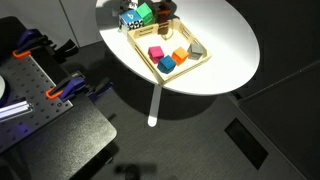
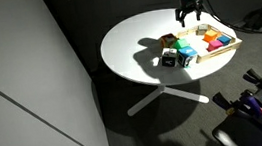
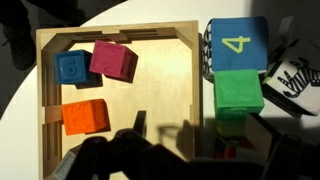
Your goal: Remove the square toy from the box and put it on the table.
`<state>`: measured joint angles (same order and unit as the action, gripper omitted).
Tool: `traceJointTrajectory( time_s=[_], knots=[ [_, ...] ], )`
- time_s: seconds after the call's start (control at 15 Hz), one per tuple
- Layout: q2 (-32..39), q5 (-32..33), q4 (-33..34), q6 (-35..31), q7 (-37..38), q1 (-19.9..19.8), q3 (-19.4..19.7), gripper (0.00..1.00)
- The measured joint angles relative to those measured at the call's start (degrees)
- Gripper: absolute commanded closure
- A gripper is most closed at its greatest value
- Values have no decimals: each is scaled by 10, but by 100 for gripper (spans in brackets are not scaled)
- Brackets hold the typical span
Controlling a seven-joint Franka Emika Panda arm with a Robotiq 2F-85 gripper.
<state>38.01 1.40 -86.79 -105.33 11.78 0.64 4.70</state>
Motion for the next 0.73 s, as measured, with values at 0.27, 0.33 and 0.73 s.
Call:
traceJointTrajectory(
  time_s=[0.27, 0.33, 0.73],
  knots=[
    [-37, 3, -45, -15, 0, -1, 2, 0],
    [-47, 3, -56, -19, 0, -2, 3, 0],
    [-81, 3, -95, -36, 0, -6, 4, 0]
  ],
)
